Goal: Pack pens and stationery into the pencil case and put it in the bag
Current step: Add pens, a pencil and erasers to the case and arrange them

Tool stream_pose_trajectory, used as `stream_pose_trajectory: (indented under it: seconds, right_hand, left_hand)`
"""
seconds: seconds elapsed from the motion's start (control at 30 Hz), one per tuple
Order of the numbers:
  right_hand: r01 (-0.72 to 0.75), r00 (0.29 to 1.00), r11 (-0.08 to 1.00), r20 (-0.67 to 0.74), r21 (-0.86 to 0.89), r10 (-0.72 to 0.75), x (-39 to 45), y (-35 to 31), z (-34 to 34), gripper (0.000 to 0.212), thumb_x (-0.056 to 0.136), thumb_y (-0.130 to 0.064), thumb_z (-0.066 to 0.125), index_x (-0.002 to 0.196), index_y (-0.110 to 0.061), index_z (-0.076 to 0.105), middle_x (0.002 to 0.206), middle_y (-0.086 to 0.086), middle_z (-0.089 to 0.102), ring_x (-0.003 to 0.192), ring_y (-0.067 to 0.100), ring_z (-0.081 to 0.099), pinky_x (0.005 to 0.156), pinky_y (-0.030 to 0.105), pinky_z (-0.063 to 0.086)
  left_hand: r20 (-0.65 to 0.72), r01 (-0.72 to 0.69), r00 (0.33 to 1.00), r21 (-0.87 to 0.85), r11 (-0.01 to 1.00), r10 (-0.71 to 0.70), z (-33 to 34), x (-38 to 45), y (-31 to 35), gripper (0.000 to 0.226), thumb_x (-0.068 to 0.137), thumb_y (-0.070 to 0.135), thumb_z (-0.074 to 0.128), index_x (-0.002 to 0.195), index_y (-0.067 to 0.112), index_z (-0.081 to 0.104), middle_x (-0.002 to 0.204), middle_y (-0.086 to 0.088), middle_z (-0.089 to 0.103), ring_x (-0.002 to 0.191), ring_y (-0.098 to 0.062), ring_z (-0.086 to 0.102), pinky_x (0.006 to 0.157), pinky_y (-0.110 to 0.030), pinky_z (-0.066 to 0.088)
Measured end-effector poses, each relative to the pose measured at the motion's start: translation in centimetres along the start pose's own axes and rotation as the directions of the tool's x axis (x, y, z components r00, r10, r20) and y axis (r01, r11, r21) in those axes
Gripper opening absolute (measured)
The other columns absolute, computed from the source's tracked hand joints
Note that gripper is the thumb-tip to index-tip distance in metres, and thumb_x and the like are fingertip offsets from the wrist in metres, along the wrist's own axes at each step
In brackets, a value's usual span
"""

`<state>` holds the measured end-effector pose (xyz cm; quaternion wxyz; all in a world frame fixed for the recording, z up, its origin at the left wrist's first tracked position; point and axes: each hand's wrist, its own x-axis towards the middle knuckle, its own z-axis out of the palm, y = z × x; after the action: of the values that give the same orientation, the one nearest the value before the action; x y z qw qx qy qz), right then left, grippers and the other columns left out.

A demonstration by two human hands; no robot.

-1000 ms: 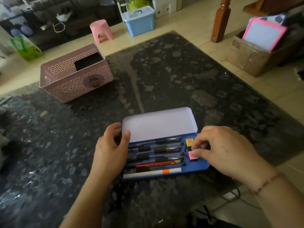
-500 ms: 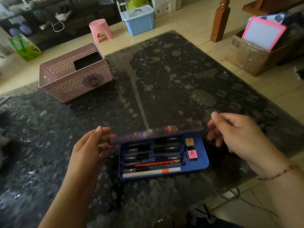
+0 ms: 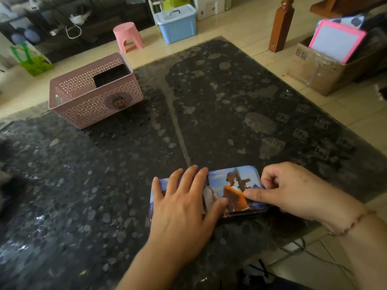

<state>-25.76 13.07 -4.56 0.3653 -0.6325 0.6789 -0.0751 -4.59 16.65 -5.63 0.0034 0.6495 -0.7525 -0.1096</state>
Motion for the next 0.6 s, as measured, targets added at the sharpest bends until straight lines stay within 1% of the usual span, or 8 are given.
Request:
stream_pose_trajectory:
  seconds: [0.07,0.13,0.27,0.37,0.43,0.5,0.57,0.6]
  right_hand:
    - [-0.004,1.000,1.000,-0.015,-0.014,0.003,0.0,-0.1,0.1,0.048,0.060,-0.060,0.076,0.061,-0.017,0.054,0.060,0.005,0.065,0.055,0.019,0.062,0.056,0.038,0.053]
    - [-0.016,1.000,1.000,-0.021,-0.025,0.016,0.0,-0.1,0.1,0.048,0.060,-0.060,0.076,0.061,-0.017,0.054,0.061,0.006,0.066,0.058,0.021,0.065,0.057,0.041,0.054]
    - [-0.052,0.997,0.989,-0.065,-0.137,0.043,-0.3,-0.5,0.4,0.047,0.061,-0.063,0.072,0.064,-0.019,0.055,0.061,-0.001,0.062,0.058,0.014,0.058,0.057,0.036,0.050]
    - [-0.070,0.993,0.965,-0.106,-0.252,0.044,-0.7,-1.2,0.7,0.045,0.066,-0.065,0.068,0.069,-0.022,0.053,0.067,-0.005,0.060,0.063,0.010,0.056,0.061,0.034,0.049]
    - [-0.086,0.992,0.965,-0.116,-0.248,0.058,-0.6,-1.1,0.7,0.044,0.066,-0.065,0.069,0.073,-0.025,0.051,0.069,-0.007,0.060,0.065,0.009,0.056,0.063,0.035,0.052]
    - [-0.098,0.992,0.971,-0.098,-0.218,0.078,-0.4,-0.9,0.7,0.047,0.062,-0.067,0.069,0.081,-0.030,0.049,0.074,-0.009,0.061,0.068,0.008,0.058,0.065,0.037,0.054]
    - [-0.112,0.993,0.971,-0.070,-0.209,0.099,-0.3,-1.1,0.6,0.050,0.061,-0.069,0.069,0.090,-0.034,0.049,0.080,-0.011,0.061,0.074,0.008,0.059,0.067,0.036,0.054]
    - [-0.111,0.993,0.972,-0.063,-0.207,0.100,-0.4,-1.2,0.6,0.050,0.061,-0.069,0.069,0.094,-0.035,0.050,0.081,-0.012,0.061,0.075,0.008,0.060,0.068,0.036,0.054]
  left_hand:
    - [-0.014,-0.002,1.000,0.017,1.000,0.003,0.5,0.0,0.2,0.081,0.079,0.080,-0.002,0.147,0.039,0.012,0.157,0.017,0.020,0.146,-0.014,0.014,0.117,-0.055,0.002]
    - [-0.023,-0.003,1.000,0.030,1.000,0.004,0.6,0.1,0.2,0.081,0.082,0.080,0.001,0.147,0.037,0.020,0.155,0.014,0.028,0.144,-0.017,0.023,0.116,-0.058,0.008]
    - [-0.022,-0.007,1.000,0.055,0.998,0.008,1.4,0.3,0.3,0.076,0.086,0.077,0.012,0.144,0.032,0.031,0.148,0.006,0.041,0.137,-0.025,0.037,0.111,-0.064,0.018]
    - [-0.039,-0.008,0.999,0.059,0.998,0.010,1.7,0.3,0.3,0.075,0.087,0.076,0.015,0.145,0.031,0.030,0.147,0.003,0.043,0.136,-0.028,0.039,0.109,-0.066,0.019]
    - [-0.040,-0.019,0.999,0.046,0.999,0.021,1.7,0.4,0.3,0.077,0.085,0.078,0.012,0.147,0.034,0.023,0.152,0.005,0.036,0.141,-0.026,0.031,0.112,-0.064,0.013]
    - [-0.034,0.013,0.999,0.038,0.999,-0.012,1.4,0.2,-0.2,0.085,0.080,0.083,0.007,0.150,0.035,0.007,0.160,0.007,0.015,0.147,-0.021,0.011,0.116,-0.059,0.001]
    - [-0.009,0.165,0.986,0.031,0.986,-0.164,1.2,-0.5,-1.7,0.103,0.067,0.091,-0.001,0.150,0.030,-0.012,0.161,0.008,-0.011,0.147,-0.017,-0.012,0.115,-0.055,-0.009]
    - [0.002,0.268,0.963,0.009,0.963,-0.268,1.0,-1.0,-2.6,0.111,0.061,0.094,-0.002,0.149,0.027,-0.016,0.160,0.008,-0.016,0.146,-0.017,-0.017,0.115,-0.055,-0.010]
